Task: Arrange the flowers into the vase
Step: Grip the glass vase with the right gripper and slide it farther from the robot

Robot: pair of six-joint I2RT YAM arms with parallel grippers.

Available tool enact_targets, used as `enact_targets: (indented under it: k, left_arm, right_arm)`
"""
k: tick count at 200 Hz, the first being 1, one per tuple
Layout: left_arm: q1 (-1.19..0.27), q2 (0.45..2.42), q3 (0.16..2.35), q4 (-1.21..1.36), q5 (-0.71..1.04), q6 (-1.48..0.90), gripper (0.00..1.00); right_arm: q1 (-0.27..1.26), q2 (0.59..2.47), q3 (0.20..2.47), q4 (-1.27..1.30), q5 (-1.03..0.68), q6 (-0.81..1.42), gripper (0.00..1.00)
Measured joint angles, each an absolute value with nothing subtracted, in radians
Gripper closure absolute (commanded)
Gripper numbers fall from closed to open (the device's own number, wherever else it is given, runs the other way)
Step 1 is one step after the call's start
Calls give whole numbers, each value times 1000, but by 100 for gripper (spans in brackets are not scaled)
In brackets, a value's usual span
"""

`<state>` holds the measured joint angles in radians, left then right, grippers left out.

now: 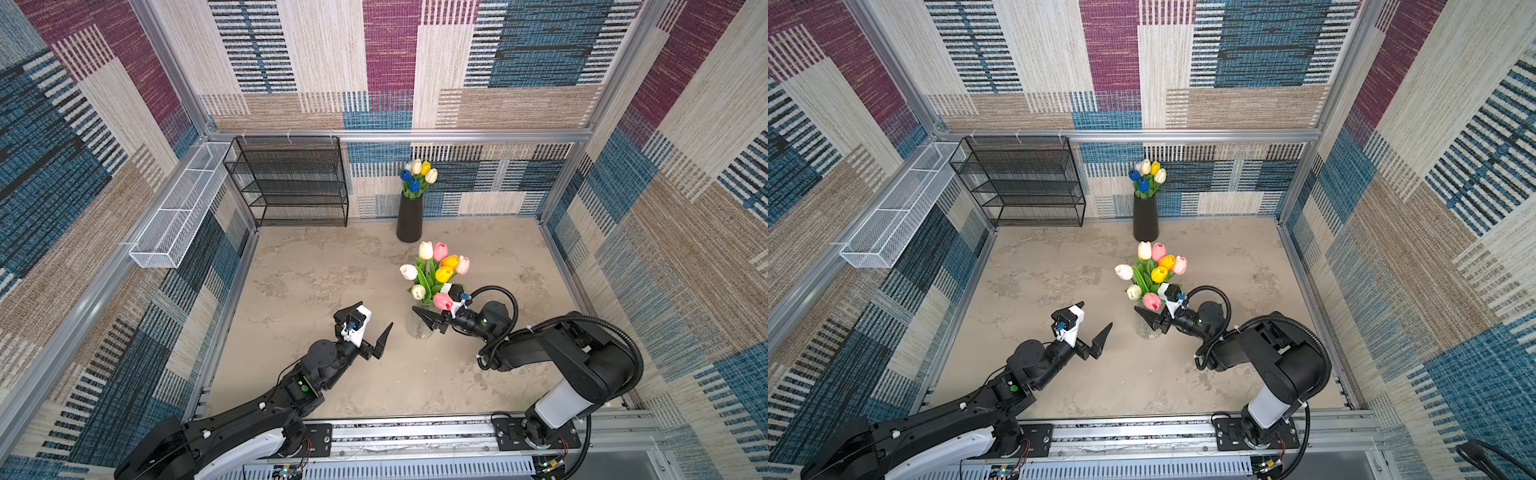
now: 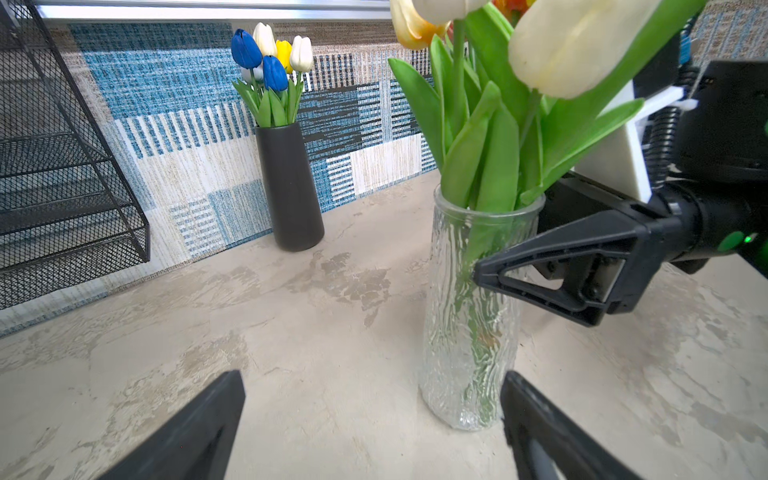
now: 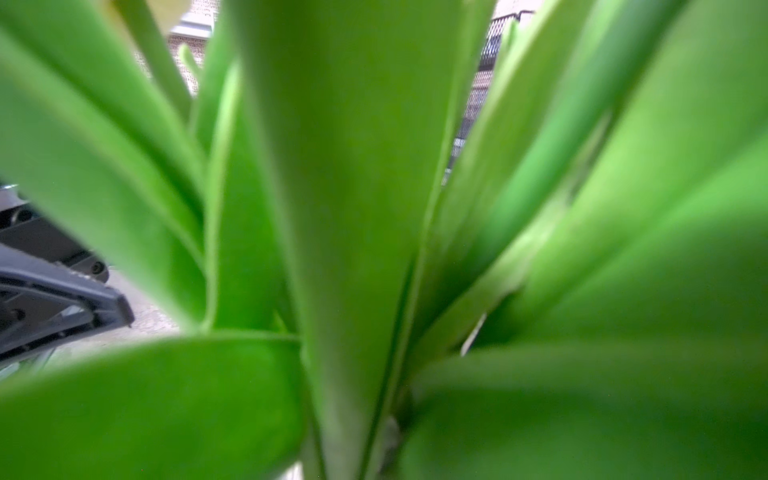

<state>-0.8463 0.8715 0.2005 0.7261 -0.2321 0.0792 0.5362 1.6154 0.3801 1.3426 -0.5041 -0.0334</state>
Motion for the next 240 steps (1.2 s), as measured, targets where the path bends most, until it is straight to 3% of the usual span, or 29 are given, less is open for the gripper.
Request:
enact_targets:
  k: [54, 116, 174, 240]
  left_arm:
    - [-838, 970, 285, 782, -216, 123, 1]
    - [-807, 1146, 385, 845, -152, 133, 1]
    - [-781, 1290, 420, 886, -88, 32, 1]
    - [-779, 1232, 423, 866, -73, 3, 1]
  right_arm:
    - [433, 1609, 509, 1273, -498, -52, 55]
    - [186, 1697, 828, 1057, -485, -90, 56]
    - [45, 1987, 1156, 968, -482, -101, 56]
    - [13, 2303, 1537, 892, -534, -94, 56]
